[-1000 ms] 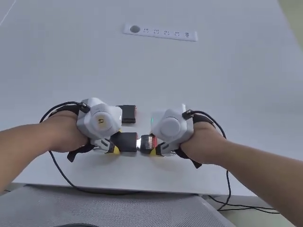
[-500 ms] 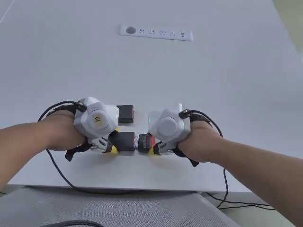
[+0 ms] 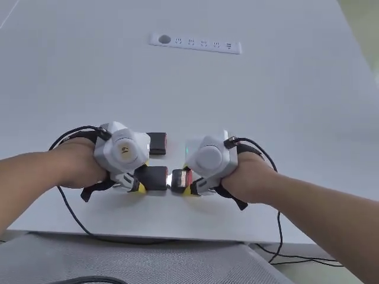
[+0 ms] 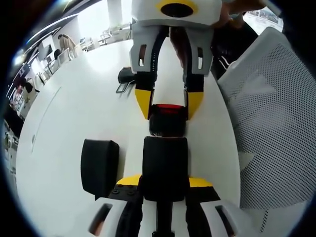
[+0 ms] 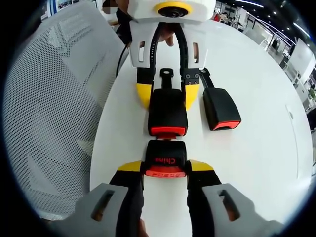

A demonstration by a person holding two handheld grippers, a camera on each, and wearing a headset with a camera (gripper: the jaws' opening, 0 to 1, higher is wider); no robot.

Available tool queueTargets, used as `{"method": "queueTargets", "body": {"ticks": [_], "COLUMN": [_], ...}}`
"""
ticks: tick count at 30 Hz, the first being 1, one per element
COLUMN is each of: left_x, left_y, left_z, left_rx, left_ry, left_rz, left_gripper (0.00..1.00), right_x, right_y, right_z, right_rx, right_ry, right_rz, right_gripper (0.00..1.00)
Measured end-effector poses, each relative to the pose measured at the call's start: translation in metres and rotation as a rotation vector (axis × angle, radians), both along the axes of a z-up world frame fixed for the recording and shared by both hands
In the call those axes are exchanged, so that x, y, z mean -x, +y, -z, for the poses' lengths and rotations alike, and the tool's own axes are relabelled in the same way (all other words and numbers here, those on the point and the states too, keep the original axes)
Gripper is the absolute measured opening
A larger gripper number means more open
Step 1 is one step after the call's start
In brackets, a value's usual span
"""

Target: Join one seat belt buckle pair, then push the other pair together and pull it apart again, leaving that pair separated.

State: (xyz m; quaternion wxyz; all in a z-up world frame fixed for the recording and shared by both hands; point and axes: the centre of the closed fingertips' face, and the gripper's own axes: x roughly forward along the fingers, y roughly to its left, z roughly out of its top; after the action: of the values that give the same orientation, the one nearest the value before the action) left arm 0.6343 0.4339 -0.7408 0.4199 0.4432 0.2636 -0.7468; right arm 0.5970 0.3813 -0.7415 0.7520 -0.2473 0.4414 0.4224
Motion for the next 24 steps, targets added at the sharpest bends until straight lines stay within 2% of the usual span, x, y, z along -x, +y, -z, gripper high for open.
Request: {"method": "queueTargets", "body": {"ticks": [7,10,12,17,19,22,24], "left_x": [-0.003,-0.001,-0.004,-0.006,-0.006,-0.008,-0.009], "left_y": [0.0,0.0,-0.001,-0.003,-0.003,-0.004,-0.002], "left_z": [0.002,0.002,0.002,-0.008,-0.012,-0.018,-0.018], "left_rx": [0.0,-0.005,0.003,0.018,0.027,0.037,0.033], "left_ry": [0.004,0.019,-0.001,0.005,-0.002,-0.008,-0.017], "left_rz": [-0.001,-0.012,-0.013,-0.037,-0.033,-0.047,-0.041], "left_gripper": [0.34,0.37,0.42,0.44,0.44,0.45,0.48], "right_x": [0.0,0.0,-0.001,-0.003,-0.003,-0.003,-0.007], "right_y": [0.0,0.001,0.002,0.003,0.004,0.003,0.001], "right_z": [-0.001,-0.002,-0.005,-0.013,-0.018,-0.024,-0.031], "right_rx": [-0.004,-0.011,-0.024,-0.033,-0.051,-0.049,-0.04], "right_ry": [0.0,0.0,-0.001,-0.018,-0.019,-0.029,-0.06], "right_rz": [0.005,0.02,0.039,0.051,0.059,0.061,0.072], "right_gripper": [0.32,0.32,0.32,0.32,0.31,0.31,0.35]}}
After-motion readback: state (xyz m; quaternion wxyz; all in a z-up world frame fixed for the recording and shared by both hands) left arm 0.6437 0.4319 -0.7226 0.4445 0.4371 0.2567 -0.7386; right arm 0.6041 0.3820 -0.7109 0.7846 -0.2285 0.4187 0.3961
